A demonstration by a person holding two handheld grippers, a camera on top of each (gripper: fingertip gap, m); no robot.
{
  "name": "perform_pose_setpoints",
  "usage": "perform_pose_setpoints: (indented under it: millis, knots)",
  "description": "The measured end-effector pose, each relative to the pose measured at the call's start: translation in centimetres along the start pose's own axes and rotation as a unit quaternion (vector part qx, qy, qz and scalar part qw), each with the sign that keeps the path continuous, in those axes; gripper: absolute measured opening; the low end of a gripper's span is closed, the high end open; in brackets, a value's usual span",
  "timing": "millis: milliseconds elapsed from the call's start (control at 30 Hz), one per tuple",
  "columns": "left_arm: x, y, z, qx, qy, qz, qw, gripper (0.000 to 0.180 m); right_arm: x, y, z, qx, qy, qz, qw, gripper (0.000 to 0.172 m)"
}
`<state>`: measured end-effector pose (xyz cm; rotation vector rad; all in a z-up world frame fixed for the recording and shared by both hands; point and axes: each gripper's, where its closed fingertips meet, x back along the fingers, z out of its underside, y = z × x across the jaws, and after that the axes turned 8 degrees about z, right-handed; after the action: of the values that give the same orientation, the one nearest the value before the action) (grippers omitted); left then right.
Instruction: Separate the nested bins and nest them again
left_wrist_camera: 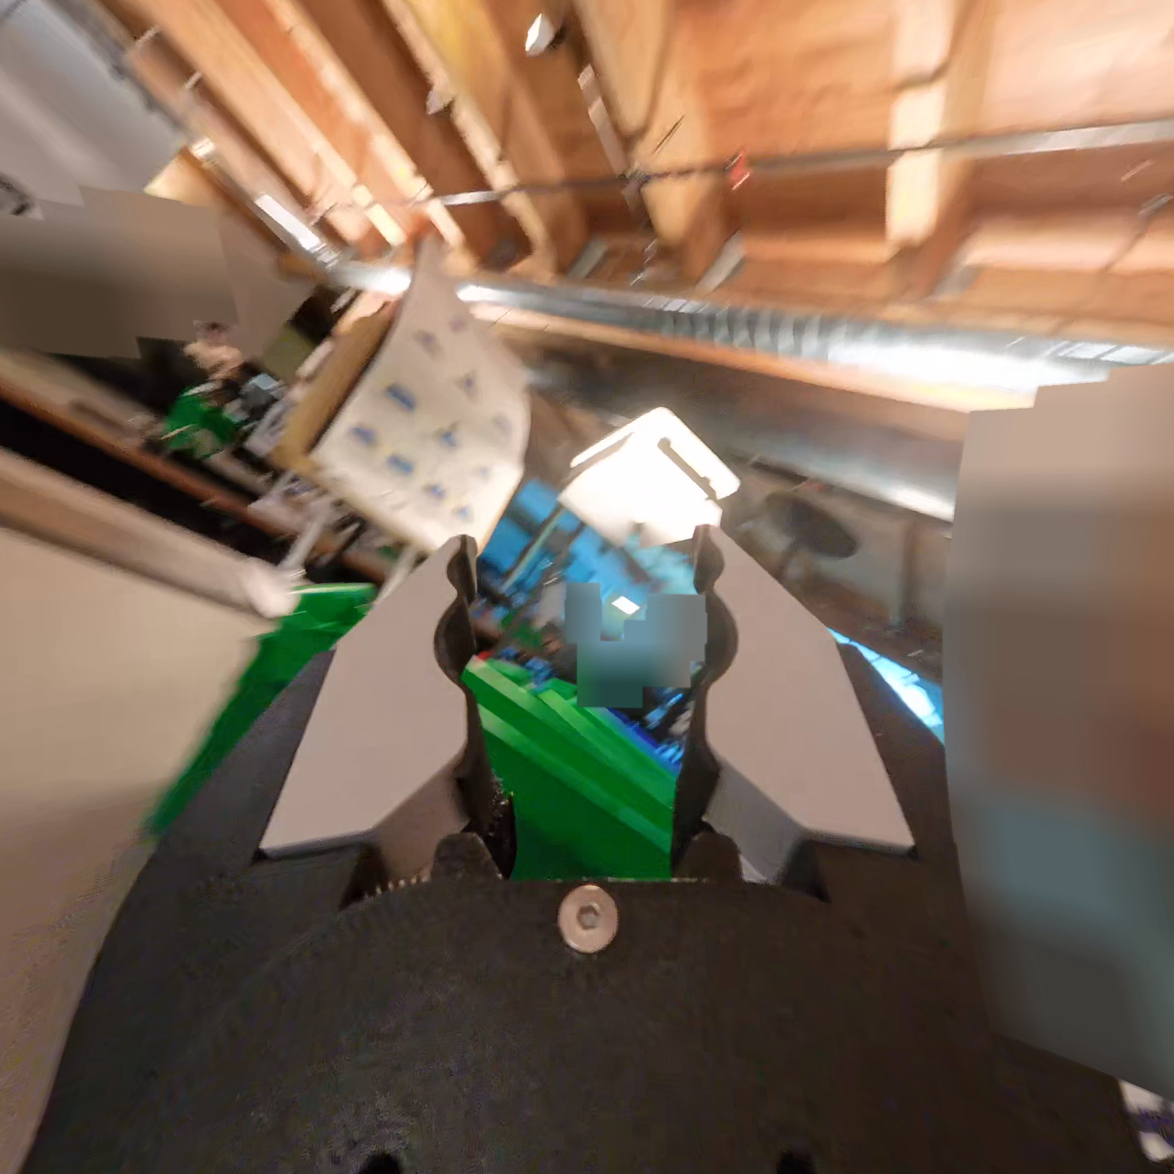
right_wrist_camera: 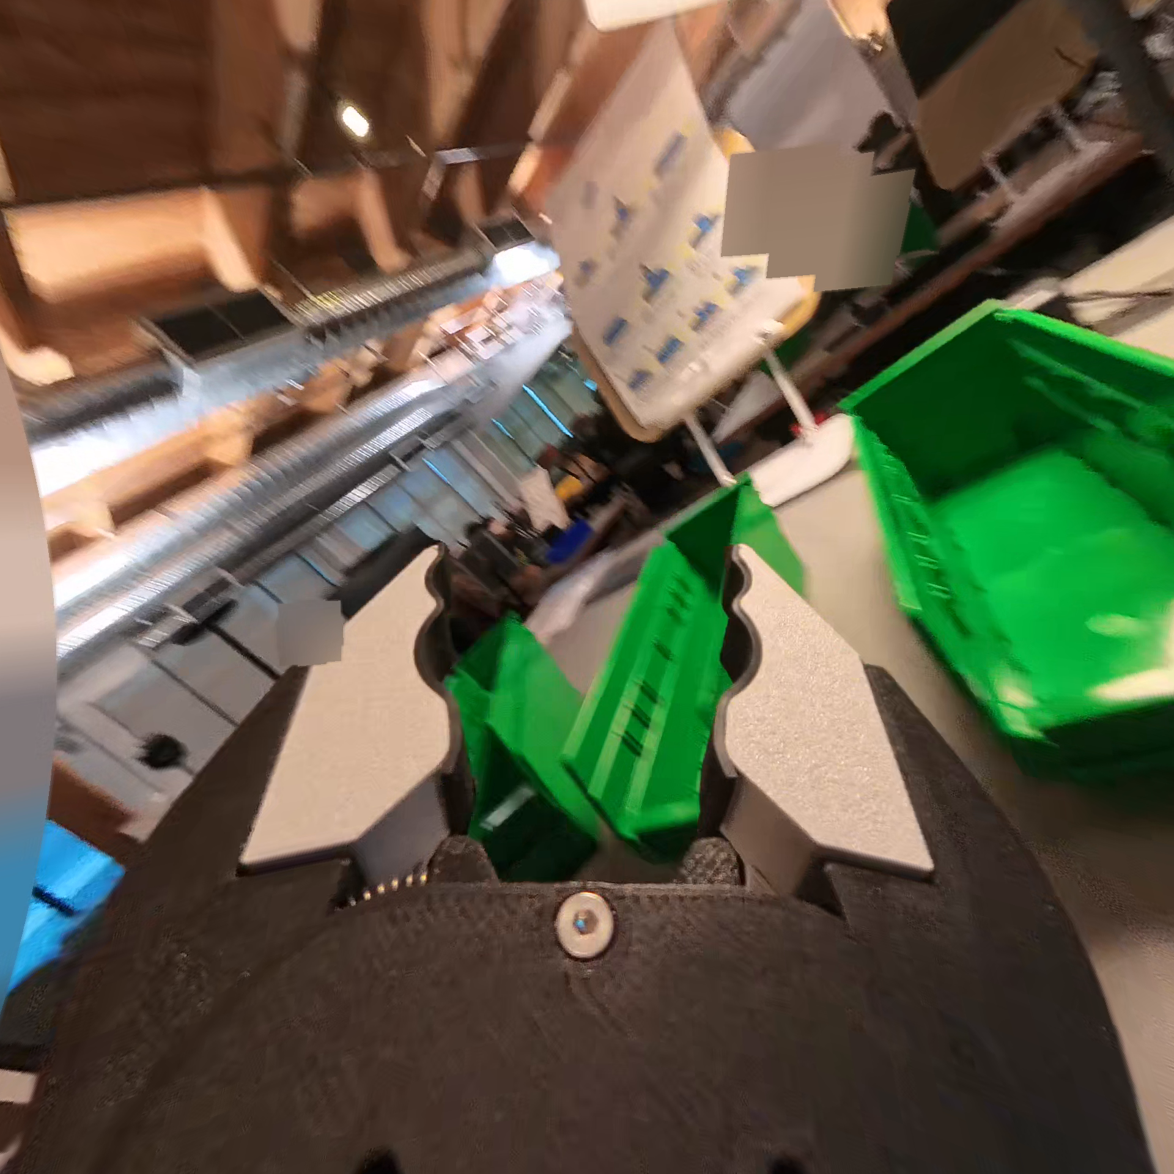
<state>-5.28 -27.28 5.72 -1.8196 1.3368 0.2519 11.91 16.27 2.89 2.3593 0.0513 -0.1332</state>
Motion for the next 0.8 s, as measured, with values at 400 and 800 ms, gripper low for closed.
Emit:
perform_pose_setpoints:
  millis: [400,800]
  knots:
    - [-8.7,-19.5,19.7,0.170,-0.023,0.220,0.960,0.072,0.0,14.8,0.6,-0.329,-0.093,-0.312,0.886,0.109]
    - [-8.9,-21.9,22.6,0.139,-0.001,0.267,0.954,0.073,1.3,13.8,0.0,-0.323,-0.127,-0.342,0.873,0.122]
